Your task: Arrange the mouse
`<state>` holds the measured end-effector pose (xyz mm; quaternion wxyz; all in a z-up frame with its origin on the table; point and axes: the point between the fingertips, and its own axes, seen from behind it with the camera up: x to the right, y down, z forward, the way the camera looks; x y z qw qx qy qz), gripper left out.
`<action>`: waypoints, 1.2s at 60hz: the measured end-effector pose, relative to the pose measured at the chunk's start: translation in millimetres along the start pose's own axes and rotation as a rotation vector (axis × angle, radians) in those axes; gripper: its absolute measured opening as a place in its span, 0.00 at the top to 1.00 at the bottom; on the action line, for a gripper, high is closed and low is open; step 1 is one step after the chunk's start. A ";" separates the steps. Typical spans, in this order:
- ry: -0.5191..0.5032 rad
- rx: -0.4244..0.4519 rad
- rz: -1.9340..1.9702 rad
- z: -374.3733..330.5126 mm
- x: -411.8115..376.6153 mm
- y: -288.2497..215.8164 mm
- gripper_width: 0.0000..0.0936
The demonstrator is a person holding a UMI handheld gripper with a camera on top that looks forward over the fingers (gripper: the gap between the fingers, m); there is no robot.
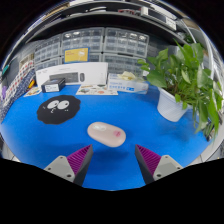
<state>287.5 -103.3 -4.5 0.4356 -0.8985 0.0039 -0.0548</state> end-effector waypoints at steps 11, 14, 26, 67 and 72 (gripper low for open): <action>-0.059 -0.001 -0.009 38.8 9.0 -25.3 0.11; -0.070 -0.003 -0.014 49.9 10.5 -33.1 0.12; -0.103 -0.029 0.016 75.9 11.5 -49.9 0.26; 0.001 -0.075 0.083 60.5 3.6 -80.1 0.63; 0.041 -0.005 0.090 37.3 2.1 -127.8 0.62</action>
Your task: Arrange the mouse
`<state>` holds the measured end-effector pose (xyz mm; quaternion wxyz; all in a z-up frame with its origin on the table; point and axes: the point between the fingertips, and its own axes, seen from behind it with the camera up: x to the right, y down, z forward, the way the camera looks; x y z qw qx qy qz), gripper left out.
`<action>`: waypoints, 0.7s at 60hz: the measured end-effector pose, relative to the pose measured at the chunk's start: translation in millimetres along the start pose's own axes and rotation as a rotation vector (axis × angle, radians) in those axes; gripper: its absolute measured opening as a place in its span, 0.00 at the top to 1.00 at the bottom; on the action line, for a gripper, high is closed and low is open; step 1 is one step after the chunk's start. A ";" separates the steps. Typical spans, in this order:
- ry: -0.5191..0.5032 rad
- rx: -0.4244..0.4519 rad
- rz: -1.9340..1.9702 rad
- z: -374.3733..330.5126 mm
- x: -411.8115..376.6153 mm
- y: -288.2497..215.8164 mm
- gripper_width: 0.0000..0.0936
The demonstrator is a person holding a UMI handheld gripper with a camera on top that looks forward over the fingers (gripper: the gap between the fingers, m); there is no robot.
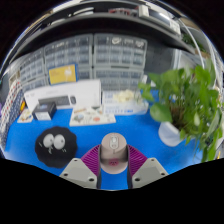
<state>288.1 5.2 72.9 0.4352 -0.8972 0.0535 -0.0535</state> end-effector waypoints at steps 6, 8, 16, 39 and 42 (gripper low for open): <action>0.038 0.103 0.010 -33.9 -12.2 -65.8 0.62; 0.050 0.136 0.007 -45.1 -18.9 -88.1 0.62; 0.047 0.249 -0.011 -78.4 -63.4 -155.7 0.62; -0.149 0.093 -0.002 1.1 -223.2 -93.9 0.63; -0.159 0.052 -0.006 20.9 -230.5 -71.8 0.63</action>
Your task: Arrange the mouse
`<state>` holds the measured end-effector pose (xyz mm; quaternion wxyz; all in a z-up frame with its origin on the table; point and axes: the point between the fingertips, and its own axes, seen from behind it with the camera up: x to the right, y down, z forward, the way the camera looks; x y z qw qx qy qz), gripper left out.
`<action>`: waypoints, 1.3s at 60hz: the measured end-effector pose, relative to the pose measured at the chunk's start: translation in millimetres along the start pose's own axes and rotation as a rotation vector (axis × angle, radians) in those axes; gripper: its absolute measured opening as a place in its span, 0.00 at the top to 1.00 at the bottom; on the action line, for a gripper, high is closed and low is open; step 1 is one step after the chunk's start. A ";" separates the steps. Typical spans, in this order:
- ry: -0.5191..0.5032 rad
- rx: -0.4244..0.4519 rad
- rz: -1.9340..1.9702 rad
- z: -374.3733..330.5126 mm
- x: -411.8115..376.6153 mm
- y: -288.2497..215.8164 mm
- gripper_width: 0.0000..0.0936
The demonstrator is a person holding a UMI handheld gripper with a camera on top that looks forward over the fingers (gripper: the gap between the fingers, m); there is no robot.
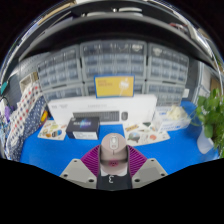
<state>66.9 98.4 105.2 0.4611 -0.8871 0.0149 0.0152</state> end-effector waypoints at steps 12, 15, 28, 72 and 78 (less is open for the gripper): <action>-0.002 -0.148 -0.006 50.1 -1.8 76.7 0.63; -0.011 -0.164 -0.008 56.9 -2.5 89.9 0.63; -0.003 -0.146 -0.035 61.2 -1.9 100.0 0.63; 0.018 0.003 0.006 -51.5 -95.0 -14.8 0.08; 0.023 0.013 0.016 -78.6 -113.8 -23.2 0.08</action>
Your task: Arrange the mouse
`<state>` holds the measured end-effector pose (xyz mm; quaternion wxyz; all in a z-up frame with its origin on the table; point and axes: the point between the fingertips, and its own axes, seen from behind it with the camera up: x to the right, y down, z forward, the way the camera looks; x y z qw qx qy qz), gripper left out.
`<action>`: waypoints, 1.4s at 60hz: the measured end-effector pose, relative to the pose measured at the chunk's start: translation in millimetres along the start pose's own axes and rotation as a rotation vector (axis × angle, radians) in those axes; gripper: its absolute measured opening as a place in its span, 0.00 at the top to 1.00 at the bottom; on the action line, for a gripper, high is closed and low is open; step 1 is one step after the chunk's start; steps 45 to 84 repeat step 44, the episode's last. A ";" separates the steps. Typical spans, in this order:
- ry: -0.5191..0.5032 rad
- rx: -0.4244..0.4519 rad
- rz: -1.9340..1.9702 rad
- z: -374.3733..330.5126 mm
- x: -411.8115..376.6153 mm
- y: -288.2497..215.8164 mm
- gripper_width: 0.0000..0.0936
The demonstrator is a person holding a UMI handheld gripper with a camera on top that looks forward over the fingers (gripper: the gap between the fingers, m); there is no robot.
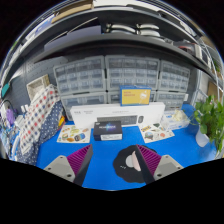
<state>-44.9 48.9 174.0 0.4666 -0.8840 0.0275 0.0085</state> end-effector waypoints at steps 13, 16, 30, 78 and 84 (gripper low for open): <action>-0.025 0.019 0.012 -41.3 -28.9 -7.4 0.08; -0.027 0.022 0.009 -48.1 -31.6 -8.0 0.08; -0.025 0.034 0.007 -64.1 -36.8 -2.7 0.08; -0.018 0.029 0.016 -73.3 -33.9 7.0 0.08; -0.018 0.029 0.016 -73.3 -33.9 7.0 0.08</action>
